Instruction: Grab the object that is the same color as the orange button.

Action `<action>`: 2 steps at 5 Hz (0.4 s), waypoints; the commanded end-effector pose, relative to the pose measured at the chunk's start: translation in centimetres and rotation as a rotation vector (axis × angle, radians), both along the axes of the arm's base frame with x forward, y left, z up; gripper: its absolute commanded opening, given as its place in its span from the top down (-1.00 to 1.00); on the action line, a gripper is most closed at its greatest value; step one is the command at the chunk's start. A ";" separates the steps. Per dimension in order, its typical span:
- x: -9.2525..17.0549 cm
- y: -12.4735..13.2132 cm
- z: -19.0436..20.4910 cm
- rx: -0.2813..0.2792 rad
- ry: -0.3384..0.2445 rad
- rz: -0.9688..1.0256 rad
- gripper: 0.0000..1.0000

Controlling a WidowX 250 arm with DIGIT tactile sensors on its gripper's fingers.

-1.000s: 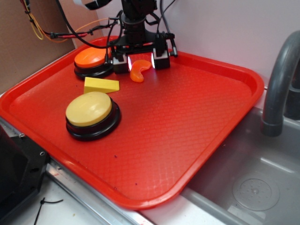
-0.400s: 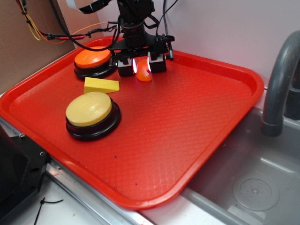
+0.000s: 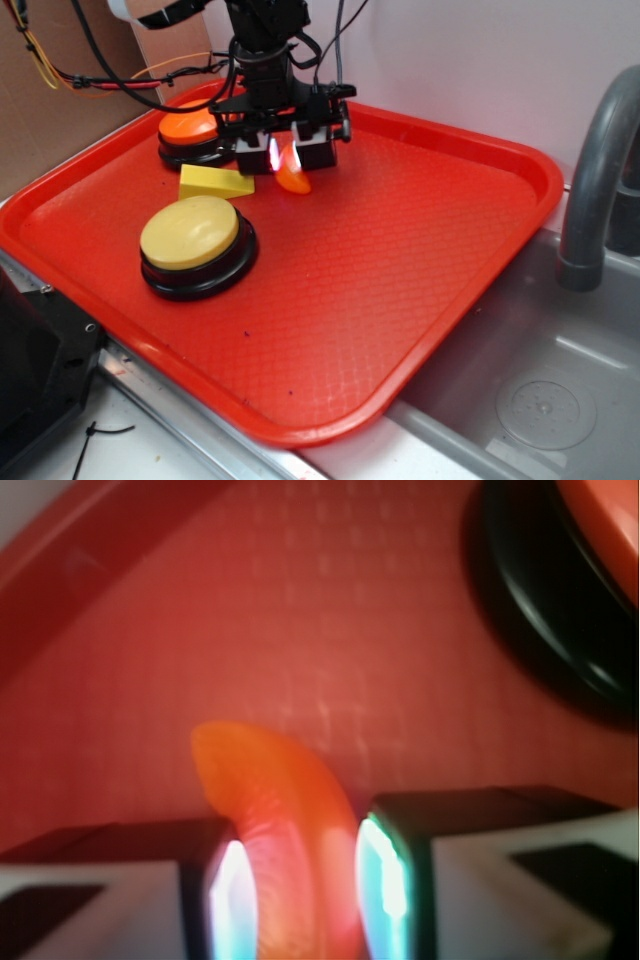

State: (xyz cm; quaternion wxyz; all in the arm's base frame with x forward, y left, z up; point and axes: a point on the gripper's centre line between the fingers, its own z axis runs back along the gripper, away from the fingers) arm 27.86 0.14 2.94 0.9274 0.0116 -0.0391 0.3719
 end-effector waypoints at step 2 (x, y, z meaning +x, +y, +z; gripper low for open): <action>1.0 1.1 12.5 -0.068 -0.074 -0.289 1.00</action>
